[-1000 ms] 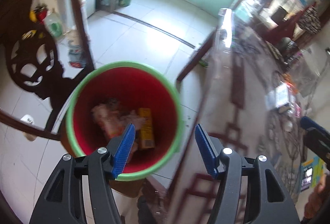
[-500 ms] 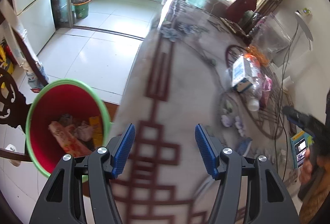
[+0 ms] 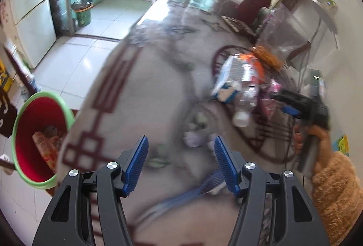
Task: Collect trash
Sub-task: 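Move both grippers back to the table toward the remaining trash, then grasp the pink Pocky wrapper with the right gripper while the left grasps the clear bottle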
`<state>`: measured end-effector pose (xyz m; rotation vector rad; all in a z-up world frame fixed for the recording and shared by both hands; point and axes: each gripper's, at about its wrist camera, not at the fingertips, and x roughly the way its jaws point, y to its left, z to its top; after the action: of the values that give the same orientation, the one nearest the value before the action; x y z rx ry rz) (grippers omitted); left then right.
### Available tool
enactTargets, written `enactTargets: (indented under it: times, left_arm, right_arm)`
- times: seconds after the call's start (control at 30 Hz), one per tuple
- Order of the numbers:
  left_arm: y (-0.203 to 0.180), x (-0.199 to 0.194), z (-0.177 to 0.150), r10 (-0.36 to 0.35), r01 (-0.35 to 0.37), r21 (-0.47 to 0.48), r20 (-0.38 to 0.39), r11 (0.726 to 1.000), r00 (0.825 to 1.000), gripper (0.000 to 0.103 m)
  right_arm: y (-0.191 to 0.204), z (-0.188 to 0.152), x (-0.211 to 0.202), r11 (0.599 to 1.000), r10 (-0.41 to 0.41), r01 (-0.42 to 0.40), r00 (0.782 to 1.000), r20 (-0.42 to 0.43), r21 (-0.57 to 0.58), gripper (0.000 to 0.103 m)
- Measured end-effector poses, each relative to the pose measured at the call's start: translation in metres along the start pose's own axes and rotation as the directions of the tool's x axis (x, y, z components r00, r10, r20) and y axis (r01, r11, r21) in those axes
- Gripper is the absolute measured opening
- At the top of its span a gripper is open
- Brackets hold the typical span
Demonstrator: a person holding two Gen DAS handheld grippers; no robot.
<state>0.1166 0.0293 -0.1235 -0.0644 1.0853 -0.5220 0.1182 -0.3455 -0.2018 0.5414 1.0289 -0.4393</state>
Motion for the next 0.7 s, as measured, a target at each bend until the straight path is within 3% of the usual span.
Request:
enactTargets:
  times: [0.07,0.2,0.3,0.47,0.7]
  left_arm:
    - [-0.017,0.004,0.004,-0.012,0.012,0.02,0.001,1.0,1.0,0.058]
    - [-0.063,0.018,0.021,-0.066,0.066,0.093,-0.003,0.993,0.998,0.058]
    - [-0.094,0.037,0.036,-0.105,0.109,0.153,-0.032,0.982,0.994,0.058]
    - [-0.142,0.094,0.062,-0.12,0.149,0.245,-0.13,0.958,0.984,0.058]
    - [-0.16,0.153,0.086,-0.116,0.167,0.237,-0.216,0.957,0.969,0.058]
  right_arm:
    - [-0.001,0.0,0.011,0.999,0.031,-0.031,0.999,-0.028,0.009,0.07]
    - [-0.006,-0.003,0.013,0.998,0.065,-0.066,0.997,-0.048,-0.002,0.029]
    - [-0.02,-0.005,0.002,0.993,0.118,-0.118,0.992,-0.043,0.002,0.018]
    - [-0.042,-0.021,-0.043,0.983,0.179,-0.179,0.984,0.006,-0.038,0.016]
    - [-0.073,-0.044,-0.076,0.97,0.244,-0.244,0.97,0.011,-0.005,0.016]
